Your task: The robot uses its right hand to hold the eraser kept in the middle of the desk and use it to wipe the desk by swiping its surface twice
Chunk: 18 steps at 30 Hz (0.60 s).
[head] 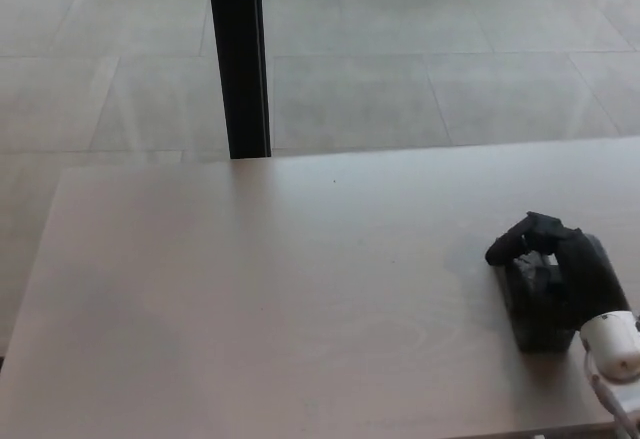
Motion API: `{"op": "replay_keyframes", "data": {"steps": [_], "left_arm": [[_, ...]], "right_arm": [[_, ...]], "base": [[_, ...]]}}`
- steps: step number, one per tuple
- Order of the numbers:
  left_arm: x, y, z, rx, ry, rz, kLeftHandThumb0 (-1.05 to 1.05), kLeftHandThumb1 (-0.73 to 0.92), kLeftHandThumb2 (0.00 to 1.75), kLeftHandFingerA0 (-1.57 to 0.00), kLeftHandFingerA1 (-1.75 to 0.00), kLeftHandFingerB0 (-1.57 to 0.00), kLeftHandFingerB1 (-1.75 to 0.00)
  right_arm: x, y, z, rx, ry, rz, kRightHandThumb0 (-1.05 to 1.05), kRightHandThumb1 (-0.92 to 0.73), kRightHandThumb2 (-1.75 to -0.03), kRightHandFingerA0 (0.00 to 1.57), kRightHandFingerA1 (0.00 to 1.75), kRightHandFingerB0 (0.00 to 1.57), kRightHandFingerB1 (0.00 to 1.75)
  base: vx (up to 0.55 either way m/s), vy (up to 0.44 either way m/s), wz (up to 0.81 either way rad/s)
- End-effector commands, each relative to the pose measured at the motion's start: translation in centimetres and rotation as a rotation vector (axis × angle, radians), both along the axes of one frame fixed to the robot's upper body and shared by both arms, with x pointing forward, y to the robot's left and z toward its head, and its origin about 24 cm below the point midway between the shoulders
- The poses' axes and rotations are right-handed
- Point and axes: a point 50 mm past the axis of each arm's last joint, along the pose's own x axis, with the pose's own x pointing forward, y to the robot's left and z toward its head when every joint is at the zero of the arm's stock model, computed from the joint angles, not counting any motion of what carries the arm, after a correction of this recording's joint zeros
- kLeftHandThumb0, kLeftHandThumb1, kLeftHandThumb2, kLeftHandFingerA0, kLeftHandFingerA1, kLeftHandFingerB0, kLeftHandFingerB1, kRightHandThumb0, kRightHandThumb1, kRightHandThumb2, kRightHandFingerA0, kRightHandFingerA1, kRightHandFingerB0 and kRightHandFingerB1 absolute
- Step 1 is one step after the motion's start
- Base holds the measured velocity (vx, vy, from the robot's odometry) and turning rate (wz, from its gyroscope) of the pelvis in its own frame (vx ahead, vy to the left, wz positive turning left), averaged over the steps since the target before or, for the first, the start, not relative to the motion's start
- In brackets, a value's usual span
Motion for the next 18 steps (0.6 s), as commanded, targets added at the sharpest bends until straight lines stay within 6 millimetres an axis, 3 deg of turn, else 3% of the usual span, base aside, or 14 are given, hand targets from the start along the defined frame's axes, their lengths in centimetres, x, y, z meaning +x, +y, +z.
{"op": "replay_keyframes", "data": {"steps": [1,6,7,8,12,13,17,18], "left_arm": [[-0.3,0.8,0.8,0.037,-0.017,0.014,-0.56,0.83,0.65,-0.77,-0.62,-0.62,-0.53],[-0.2,0.9,0.9,0.035,-0.027,0.025,-0.56,0.84,0.65,-0.77,-0.63,-0.62,-0.54],[-0.1,0.9,1.0,0.044,-0.026,0.021,-0.55,0.83,0.65,-0.77,-0.63,-0.64,-0.55],[-0.1,1.0,1.0,0.052,-0.019,0.016,-0.56,0.83,0.65,-0.78,-0.63,-0.64,-0.54],[-0.2,1.0,1.0,0.053,-0.022,0.019,-0.57,0.84,0.65,-0.78,-0.62,-0.62,-0.54],[-0.1,1.0,1.0,0.052,-0.027,0.018,-0.57,0.84,0.65,-0.77,-0.64,-0.61,-0.55],[0.0,1.0,1.1,0.048,-0.034,0.023,-0.57,0.84,0.65,-0.78,-0.65,-0.62,-0.55],[0.0,0.9,1.0,0.041,-0.032,0.034,-0.57,0.84,0.65,-0.79,-0.61,-0.64,-0.55]], "right_arm": [[-3.6,-5.8,-3.9,0.052,0.221,-0.202,-0.24,-0.54,-1.16,0.96,1.75,0.76,1.64],[-5.0,-8.4,-4.0,0.021,0.235,-0.265,-0.2,-0.55,-1.09,0.95,1.75,0.76,1.6],[-5.2,-8.8,-4.1,0.001,0.242,-0.273,-0.16,-0.56,-1.12,1.16,1.75,0.78,1.49],[-5.4,-9.3,-4.1,-0.004,0.249,-0.289,-0.23,-0.56,-1.05,0.94,1.75,0.79,1.54],[-6.6,-11.3,-3.7,-0.042,0.233,-0.305,-0.24,-0.57,-0.94,0.95,1.75,0.72,1.62],[-6.8,-11.8,-3.6,-0.04,0.231,-0.32,-0.24,-0.53,-1.01,0.94,1.75,0.75,1.57],[-7.2,-12.5,-3.4,-0.068,0.226,-0.326,-0.23,-0.54,-1.0,0.95,1.75,0.72,1.59],[-7.3,-13.0,-3.2,-0.08,0.229,-0.356,-0.24,-0.56,-0.99,0.92,1.75,0.76,1.5]], "base": [[0.0,0.0,0.0],[0.0,0.0,0.0],[0.0,0.0,0.0],[0.0,0.0,0.0],[0.0,0.0,0.0],[0.0,0.0,0.0],[0.0,0.0,0.0],[0.0,0.0,0.0]]}}
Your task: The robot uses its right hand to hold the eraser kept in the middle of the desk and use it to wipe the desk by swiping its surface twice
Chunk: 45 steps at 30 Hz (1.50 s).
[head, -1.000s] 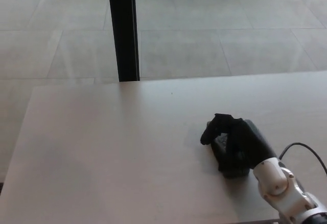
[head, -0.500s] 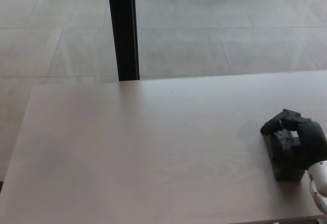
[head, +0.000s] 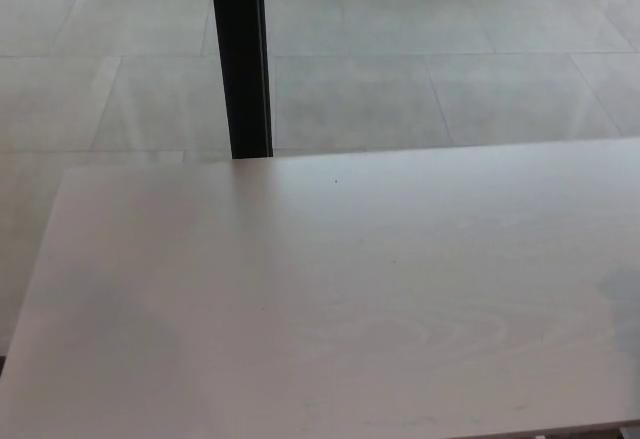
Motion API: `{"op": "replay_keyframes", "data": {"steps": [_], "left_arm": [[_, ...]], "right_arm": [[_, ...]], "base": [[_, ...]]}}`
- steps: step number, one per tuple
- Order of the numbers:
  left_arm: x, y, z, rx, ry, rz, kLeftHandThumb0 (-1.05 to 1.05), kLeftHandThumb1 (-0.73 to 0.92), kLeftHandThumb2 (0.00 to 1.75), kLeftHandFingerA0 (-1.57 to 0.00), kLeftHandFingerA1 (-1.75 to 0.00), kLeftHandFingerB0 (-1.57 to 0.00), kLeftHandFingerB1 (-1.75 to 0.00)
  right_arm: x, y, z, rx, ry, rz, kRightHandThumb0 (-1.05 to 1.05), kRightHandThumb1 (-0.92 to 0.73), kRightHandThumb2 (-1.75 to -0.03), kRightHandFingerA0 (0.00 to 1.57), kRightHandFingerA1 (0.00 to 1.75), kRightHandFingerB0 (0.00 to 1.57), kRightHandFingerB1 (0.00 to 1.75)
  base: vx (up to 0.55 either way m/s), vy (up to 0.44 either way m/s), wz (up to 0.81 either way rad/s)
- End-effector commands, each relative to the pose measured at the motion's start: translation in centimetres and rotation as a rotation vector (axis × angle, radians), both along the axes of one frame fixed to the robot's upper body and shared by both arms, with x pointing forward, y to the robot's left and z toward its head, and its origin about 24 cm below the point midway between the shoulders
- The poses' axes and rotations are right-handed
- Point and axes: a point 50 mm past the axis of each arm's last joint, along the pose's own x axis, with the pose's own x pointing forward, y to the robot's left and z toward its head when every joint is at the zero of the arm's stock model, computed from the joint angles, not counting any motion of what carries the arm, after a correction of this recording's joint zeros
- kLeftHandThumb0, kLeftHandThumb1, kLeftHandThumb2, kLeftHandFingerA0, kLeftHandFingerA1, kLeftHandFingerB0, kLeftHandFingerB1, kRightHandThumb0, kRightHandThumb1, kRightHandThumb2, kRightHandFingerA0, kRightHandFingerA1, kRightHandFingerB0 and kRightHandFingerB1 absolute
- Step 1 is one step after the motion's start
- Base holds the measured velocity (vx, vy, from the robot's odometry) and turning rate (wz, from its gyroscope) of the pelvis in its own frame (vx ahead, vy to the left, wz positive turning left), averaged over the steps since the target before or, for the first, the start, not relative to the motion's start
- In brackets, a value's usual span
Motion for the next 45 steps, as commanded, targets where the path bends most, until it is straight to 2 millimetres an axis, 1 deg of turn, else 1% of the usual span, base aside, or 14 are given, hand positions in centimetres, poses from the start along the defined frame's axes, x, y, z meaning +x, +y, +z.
{"op": "replay_keyframes", "data": {"steps": [1,6,8,11,12,16,18,19,20,22,28,29,30,45], "left_arm": [[0.1,0.7,0.8,0.037,-0.027,0.026,-0.57,0.84,0.65,-0.8,-0.63,-0.63,-0.55],[0.3,0.7,0.9,0.046,-0.03,0.0,-0.58,0.86,0.65,-0.78,-0.64,-0.61,-0.55],[0.5,0.6,0.9,0.044,-0.037,0.007,-0.59,0.85,0.66,-0.77,-0.64,-0.61,-0.56],[0.6,0.7,1.0,0.042,-0.053,0.022,-0.57,0.85,0.65,-0.79,-0.65,-0.63,-0.57],[0.5,0.7,1.0,0.04,-0.056,0.027,-0.57,0.84,0.65,-0.79,-0.65,-0.64,-0.57],[0.9,0.6,1.0,0.048,-0.045,0.005,-0.59,0.86,0.65,-0.78,-0.63,-0.63,-0.56],[0.9,0.6,1.0,0.042,-0.048,0.002,-0.59,0.87,0.66,-0.77,-0.62,-0.61,-0.55],[0.9,0.6,1.0,0.04,-0.045,0.011,-0.6,0.86,0.65,-0.8,-0.63,-0.63,-0.55],[0.9,0.6,1.0,0.037,-0.064,0.021,-0.6,0.85,0.65,-0.79,-0.65,-0.63,-0.57],[0.8,0.7,1.1,0.043,-0.067,0.02,-0.61,0.85,0.65,-0.8,-0.65,-0.64,-0.58],[0.8,0.7,1.1,0.055,-0.044,0.008,-0.61,0.87,0.66,-0.8,-0.62,-0.62,-0.55],[1.0,0.7,1.2,0.054,-0.045,0.003,-0.61,0.88,0.66,-0.78,-0.64,-0.63,-0.56],[1.3,0.7,1.3,0.054,-0.05,0.001,-0.6,0.87,0.66,-0.78,-0.64,-0.63,-0.56],[2.1,0.9,1.8,0.075,-0.055,-0.007,-0.6,0.88,0.66,-0.8,-0.61,-0.67,-0.55]], "right_arm": [[-2.6,-1.5,-2.9,-0.001,0.168,-0.072,-0.25,-0.56,-0.97,0.92,1.75,0.73,1.54],[-1.4,0.7,-3.1,0.037,0.137,-0.033,-0.27,-0.56,-0.87,1.19,1.74,0.74,1.45],[-0.7,1.7,-3.1,0.06,0.134,-0.015,-0.26,-0.6,-0.83,0.95,1.75,0.73,1.56],[0.4,4.1,-3.2,0.076,0.129,0.046,-0.21,-0.59,-0.9,1.17,1.75,0.74,1.46],[0.8,4.9,-3.3,0.101,0.125,0.04,-0.26,-0.62,-0.86,0.93,1.75,0.75,1.54],[2.1,8.3,-3.5,0.201,0.107,0.056,-0.25,-0.5,-1.06,0.95,1.75,0.77,1.59],[2.2,9.3,-3.9,0.218,0.109,0.065,-0.35,-0.48,-1.14,1.24,1.42,0.99,1.28],[2.2,9.7,-4.1,0.229,0.125,0.055,-0.24,-0.51,-1.17,1.0,1.75,0.81,1.5],[2.0,10.2,-4.6,0.291,0.126,0.043,-0.33,-0.51,-1.15,1.26,1.42,0.94,1.23],[2.0,10.9,-4.9,0.354,0.129,0.024,-0.24,-0.5,-1.18,1.01,1.75,0.83,1.49],[2.3,13.4,-5.1,0.445,0.124,0.043,-0.23,-0.48,-1.21,1.0,1.75,0.79,1.56],[2.3,14.9,-5.2,0.471,0.124,0.088,-0.34,-0.48,-1.13,1.24,1.4,0.99,1.26],[2.0,17.0,-5.3,0.507,0.117,0.162,-0.24,-0.54,-1.12,0.97,1.75,0.79,1.54],[-1.5,26.3,-6.3,0.463,0.222,0.561,-0.22,-0.51,-1.24,0.96,1.75,0.82,1.53]], "base": [[0.0,0.0,0.0],[0.0,0.0,0.0],[0.0,0.0,0.0],[0.0,0.0,0.0],[0.0,0.0,0.0],[0.0,0.0,0.0],[0.0,0.0,0.0],[0.0,0.0,0.0],[0.0,0.0,0.0],[0.0,0.0,0.0],[0.0,0.0,0.0],[0.0,0.0,0.0],[0.0,0.0,0.0],[0.0,0.0,0.0]]}}
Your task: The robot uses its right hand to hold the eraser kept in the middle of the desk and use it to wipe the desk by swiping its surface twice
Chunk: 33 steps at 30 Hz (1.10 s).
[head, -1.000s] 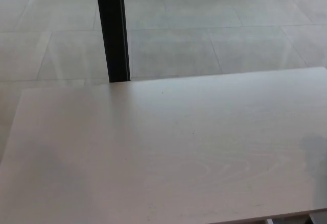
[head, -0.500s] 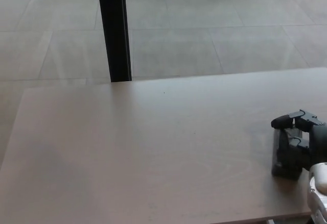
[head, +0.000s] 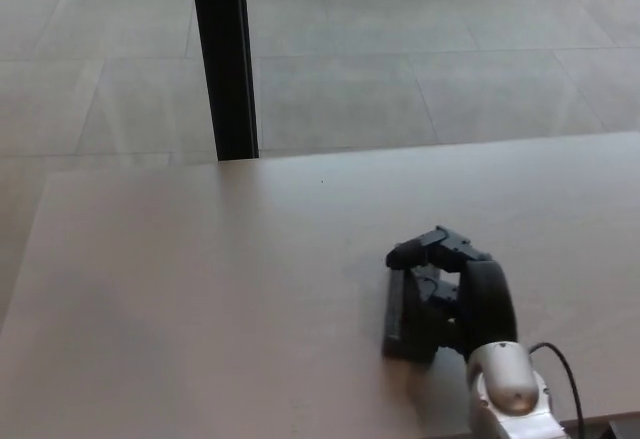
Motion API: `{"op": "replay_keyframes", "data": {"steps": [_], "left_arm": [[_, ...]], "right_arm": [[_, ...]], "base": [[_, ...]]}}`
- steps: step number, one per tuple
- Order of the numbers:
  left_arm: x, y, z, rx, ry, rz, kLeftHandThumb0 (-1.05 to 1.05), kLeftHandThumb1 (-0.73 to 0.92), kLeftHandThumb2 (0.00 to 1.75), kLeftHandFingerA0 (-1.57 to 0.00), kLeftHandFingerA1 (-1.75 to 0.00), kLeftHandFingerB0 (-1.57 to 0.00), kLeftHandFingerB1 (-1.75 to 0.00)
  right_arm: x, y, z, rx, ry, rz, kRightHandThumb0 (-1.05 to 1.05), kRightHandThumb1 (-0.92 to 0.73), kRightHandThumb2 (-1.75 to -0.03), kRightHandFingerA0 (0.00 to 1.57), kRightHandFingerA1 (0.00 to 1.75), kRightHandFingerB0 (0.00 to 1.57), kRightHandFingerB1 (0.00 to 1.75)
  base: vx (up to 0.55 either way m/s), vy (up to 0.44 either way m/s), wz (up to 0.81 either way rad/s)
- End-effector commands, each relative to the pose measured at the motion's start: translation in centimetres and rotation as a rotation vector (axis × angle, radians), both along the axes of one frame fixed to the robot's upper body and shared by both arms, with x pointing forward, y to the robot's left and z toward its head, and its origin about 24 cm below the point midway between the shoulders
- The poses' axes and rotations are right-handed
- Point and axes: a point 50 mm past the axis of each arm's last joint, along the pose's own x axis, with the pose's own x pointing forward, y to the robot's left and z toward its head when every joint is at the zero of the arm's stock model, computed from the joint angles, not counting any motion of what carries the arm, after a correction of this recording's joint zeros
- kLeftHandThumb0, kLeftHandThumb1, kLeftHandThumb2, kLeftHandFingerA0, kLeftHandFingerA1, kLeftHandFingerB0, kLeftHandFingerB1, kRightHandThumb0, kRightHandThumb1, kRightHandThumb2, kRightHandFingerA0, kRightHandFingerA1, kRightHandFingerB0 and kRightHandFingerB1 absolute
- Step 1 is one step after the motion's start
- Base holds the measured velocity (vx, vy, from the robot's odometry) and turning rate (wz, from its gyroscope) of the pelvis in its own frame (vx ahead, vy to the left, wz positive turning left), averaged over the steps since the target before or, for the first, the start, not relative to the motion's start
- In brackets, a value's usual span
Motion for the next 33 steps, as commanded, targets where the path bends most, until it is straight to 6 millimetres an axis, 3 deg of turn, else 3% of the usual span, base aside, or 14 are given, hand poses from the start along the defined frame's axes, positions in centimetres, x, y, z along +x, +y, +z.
{"op": "replay_keyframes", "data": {"steps": [1,14,20,22,23,25,26,27,29,30,32,33], "left_arm": [[0.5,1.0,1.3,0.068,-0.011,0.003,-0.6,0.88,0.66,-0.8,-0.61,-0.67,-0.55],[1.1,1.2,1.8,0.056,-0.041,0.019,-0.61,0.87,0.66,-0.79,-0.65,-0.65,-0.56],[1.0,1.0,1.5,0.054,-0.042,0.015,-0.61,0.88,0.66,-0.78,-0.61,-0.65,-0.55],[1.0,1.1,1.6,0.059,-0.042,0.013,-0.61,0.88,0.66,-0.8,-0.63,-0.65,-0.56],[1.0,1.1,1.6,0.059,-0.043,0.015,-0.61,0.88,0.66,-0.79,-0.63,-0.65,-0.56],[0.9,1.1,1.6,0.053,-0.053,0.022,-0.61,0.88,0.66,-0.77,-0.65,-0.63,-0.56],[0.9,1.1,1.6,0.048,-0.061,0.027,-0.61,0.88,0.66,-0.77,-0.64,-0.64,-0.56],[0.9,1.1,1.5,0.047,-0.06,0.029,-0.61,0.88,0.66,-0.77,-0.64,-0.64,-0.56],[0.9,1.0,1.5,0.051,-0.042,0.03,-0.61,0.88,0.66,-0.79,-0.63,-0.65,-0.55],[0.9,1.0,1.4,0.05,-0.046,0.033,-0.6,0.88,0.66,-0.79,-0.63,-0.65,-0.55],[0.8,1.0,1.5,0.06,-0.048,0.018,-0.61,0.89,0.66,-0.79,-0.64,-0.64,-0.56],[0.7,1.0,1.5,0.06,-0.049,0.024,-0.62,0.88,0.66,-0.81,-0.64,-0.66,-0.57]], "right_arm": [[-4.3,2.6,-5.5,-0.156,0.28,0.222,-0.22,-0.51,-1.24,0.96,1.75,0.82,1.53],[-5.6,2.6,-5.7,-0.274,0.237,0.324,-0.21,-0.53,-1.21,0.94,1.75,0.76,1.55],[-3.6,-0.5,-4.7,-0.42,0.176,0.257,-0.23,-0.56,-1.11,0.81,1.75,0.68,1.64],[-2.5,-2.1,-4.1,-0.462,0.159,0.216,-0.23,-0.56,-1.12,0.82,1.75,0.72,1.61],[-2.2,-2.6,-3.8,-0.457,0.148,0.199,-0.23,-0.6,-1.03,0.83,1.74,0.73,1.58],[-1.3,-4.3,-3.1,-0.453,0.149,0.149,-0.25,-0.59,-1.0,0.9,1.75,0.68,1.63],[-0.7,-5.7,-2.4,-0.484,0.132,0.105,-0.26,-0.56,-1.06,0.91,1.75,0.75,1.6],[-0.6,-5.9,-2.3,-0.489,0.13,0.096,-0.26,-0.56,-1.06,0.91,1.75,0.75,1.6],[-0.1,-7.1,-1.7,-0.513,0.131,0.06,-0.26,-0.5,-1.22,0.92,1.75,0.74,1.67],[0.0,-7.7,-1.7,-0.502,0.137,0.036,-0.25,-0.5,-1.25,0.96,1.75,0.71,1.72],[0.1,-8.9,-1.6,-0.532,0.153,-0.005,-0.24,-0.54,-1.16,0.97,1.75,0.76,1.63],[0.1,-9.6,-1.6,-0.529,0.164,-0.019,-0.24,-0.51,-1.24,1.0,1.75,0.78,1.66]], "base": [[0.0,0.0,0.0],[0.0,0.0,0.0],[0.0,0.0,0.0],[0.0,0.0,0.0],[0.0,0.0,0.0],[0.0,0.0,0.0],[0.0,0.0,0.0],[0.0,0.0,0.0],[0.0,0.0,0.0],[0.0,0.0,0.0],[0.0,0.0,0.0],[0.0,0.0,0.0]]}}
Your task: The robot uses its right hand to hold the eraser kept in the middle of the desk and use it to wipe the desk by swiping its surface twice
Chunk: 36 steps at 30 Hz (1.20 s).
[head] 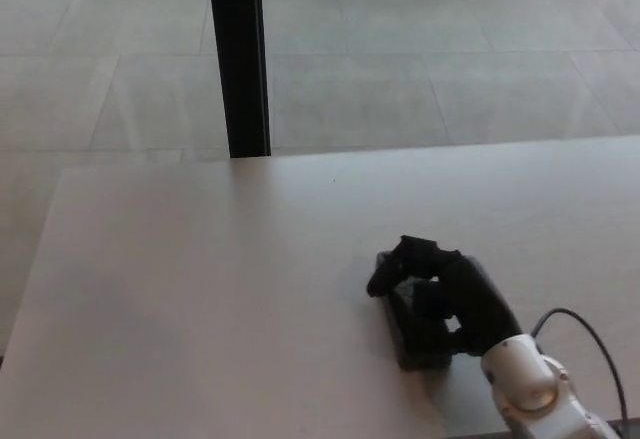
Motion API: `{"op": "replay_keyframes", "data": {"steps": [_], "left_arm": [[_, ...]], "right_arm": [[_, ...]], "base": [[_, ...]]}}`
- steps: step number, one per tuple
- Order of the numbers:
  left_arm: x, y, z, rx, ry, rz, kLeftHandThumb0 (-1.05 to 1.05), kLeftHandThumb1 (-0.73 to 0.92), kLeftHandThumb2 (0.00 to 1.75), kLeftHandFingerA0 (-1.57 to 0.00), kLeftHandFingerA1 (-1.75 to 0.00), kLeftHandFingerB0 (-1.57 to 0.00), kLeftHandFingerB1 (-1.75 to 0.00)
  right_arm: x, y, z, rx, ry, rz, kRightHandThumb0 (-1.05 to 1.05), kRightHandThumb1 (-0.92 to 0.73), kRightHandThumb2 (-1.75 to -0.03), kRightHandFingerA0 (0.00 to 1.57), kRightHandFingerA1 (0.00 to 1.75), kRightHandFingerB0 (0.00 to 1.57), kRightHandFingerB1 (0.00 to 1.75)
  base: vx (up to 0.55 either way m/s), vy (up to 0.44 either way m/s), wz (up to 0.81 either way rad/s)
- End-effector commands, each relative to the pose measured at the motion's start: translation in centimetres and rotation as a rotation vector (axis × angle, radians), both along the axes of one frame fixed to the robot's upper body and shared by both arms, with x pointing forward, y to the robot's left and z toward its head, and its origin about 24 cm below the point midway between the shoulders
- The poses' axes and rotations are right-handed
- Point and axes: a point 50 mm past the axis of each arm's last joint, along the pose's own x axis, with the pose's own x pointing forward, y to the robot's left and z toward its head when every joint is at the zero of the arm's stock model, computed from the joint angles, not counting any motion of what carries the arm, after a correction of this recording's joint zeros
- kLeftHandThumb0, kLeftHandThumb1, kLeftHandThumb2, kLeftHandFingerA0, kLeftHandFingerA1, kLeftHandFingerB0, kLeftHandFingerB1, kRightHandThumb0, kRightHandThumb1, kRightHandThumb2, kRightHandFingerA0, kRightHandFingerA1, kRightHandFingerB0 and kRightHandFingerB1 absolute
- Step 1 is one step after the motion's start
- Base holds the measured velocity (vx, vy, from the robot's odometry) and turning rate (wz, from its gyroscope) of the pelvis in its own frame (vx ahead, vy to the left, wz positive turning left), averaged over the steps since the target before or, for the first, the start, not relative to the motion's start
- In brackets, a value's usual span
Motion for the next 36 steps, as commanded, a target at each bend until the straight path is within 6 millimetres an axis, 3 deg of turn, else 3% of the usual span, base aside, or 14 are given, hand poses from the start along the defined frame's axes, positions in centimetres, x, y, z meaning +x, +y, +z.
{"op": "replay_keyframes", "data": {"steps": [1,4,5,7,8,22,23,24,27,28,29,30,31,36], "left_arm": [[-0.3,1.0,1.1,0.055,-0.02,0.027,-0.62,0.88,0.66,-0.81,-0.64,-0.66,-0.57],[-0.4,1.1,1.0,0.06,-0.005,0.021,-0.62,0.88,0.66,-0.8,-0.63,-0.65,-0.55],[-0.5,1.0,0.9,0.053,-0.007,0.019,-0.62,0.88,0.66,-0.79,-0.62,-0.63,-0.55],[-0.5,0.9,0.8,0.043,-0.011,0.029,-0.62,0.88,0.66,-0.8,-0.62,-0.66,-0.55],[-0.6,0.8,0.7,0.044,-0.012,0.026,-0.62,0.88,0.66,-0.8,-0.62,-0.67,-0.56],[-1.5,1.1,0.7,0.052,-0.006,0.048,-0.62,0.88,0.66,-0.79,-0.64,-0.65,-0.56],[-1.5,1.1,0.7,0.05,-0.009,0.051,-0.62,0.88,0.66,-0.77,-0.65,-0.64,-0.57],[-1.5,1.1,0.6,0.043,-0.017,0.054,-0.62,0.89,0.66,-0.77,-0.64,-0.63,-0.56],[-1.7,1.1,0.6,0.044,-0.005,0.056,-0.62,0.89,0.66,-0.78,-0.63,-0.64,-0.55],[-1.9,1.2,0.6,0.057,0.007,0.051,-0.61,0.89,0.66,-0.79,-0.62,-0.64,-0.54],[-1.9,1.2,0.6,0.057,0.008,0.054,-0.62,0.89,0.66,-0.8,-0.62,-0.64,-0.54],[-1.9,1.3,0.7,0.059,0.001,0.056,-0.62,0.89,0.66,-0.79,-0.63,-0.64,-0.55],[-1.9,1.3,0.7,0.054,-0.003,0.06,-0.62,0.88,0.66,-0.79,-0.62,-0.66,-0.55],[-2.1,1.2,0.5,0.056,0.012,0.054,-0.62,0.89,0.66,-0.8,-0.64,-0.64,-0.55]], "right_arm": [[-0.8,-6.9,-3.1,-0.157,0.218,-0.225,-0.24,-0.51,-1.24,1.0,1.75,0.78,1.66],[-0.9,-7.9,-3.2,-0.163,0.235,-0.261,-0.26,-0.47,-1.19,1.02,1.75,0.72,1.72],[-1.0,-8.3,-3.1,-0.153,0.23,-0.259,-0.35,-0.47,-1.17,1.24,1.44,1.04,1.33],[-1.2,-9.1,-3.3,-0.151,0.229,-0.286,-0.33,-0.48,-1.17,1.24,1.43,1.07,1.34],[-1.2,-9.4,-3.2,-0.16,0.232,-0.289,-0.25,-0.49,-1.18,1.01,1.75,0.75,1.71],[-4.0,-16.8,-4.0,-0.151,0.288,-0.512,-0.28,-0.6,-1.0,0.96,1.75,0.78,1.54],[-4.3,-17.5,-3.9,-0.113,0.283,-0.557,-0.23,-0.56,-0.92,1.15,1.71,0.75,1.42],[-4.6,-18.6,-3.8,-0.06,0.272,-0.617,-0.27,-0.57,-0.92,0.93,1.75,0.75,1.53],[-5.0,-19.6,-3.5,-0.053,0.252,-0.628,-0.27,-0.54,-1.02,0.94,1.75,0.75,1.57],[-5.4,-20.6,-3.2,-0.046,0.254,-0.657,-0.23,-0.57,-1.01,1.16,1.75,0.72,1.47],[-5.6,-21.0,-3.1,-0.056,0.241,-0.662,-0.27,-0.6,-0.95,0.93,1.75,0.7,1.57],[-5.7,-21.3,-3.0,-0.05,0.24,-0.681,-0.23,-0.61,-0.9,1.15,1.72,0.7,1.41],[-5.8,-21.7,-2.9,-0.021,0.239,-0.705,-0.25,-0.6,-0.93,0.93,1.75,0.72,1.48],[-5.8,-22.2,-2.6,-0.002,0.238,-0.748,-0.25,-0.66,-0.82,0.9,1.75,0.68,1.42]], "base": [[0.0,0.0,0.0],[0.0,0.0,0.0],[0.0,0.0,0.0],[0.0,0.0,0.0],[0.0,0.0,0.0],[0.0,0.0,0.0],[0.0,0.0,0.0],[0.0,0.0,0.0],[0.0,0.0,0.0],[0.0,0.0,0.0],[0.0,0.0,0.0],[0.0,0.0,0.0],[0.0,0.0,0.0],[0.0,0.0,0.0]]}}
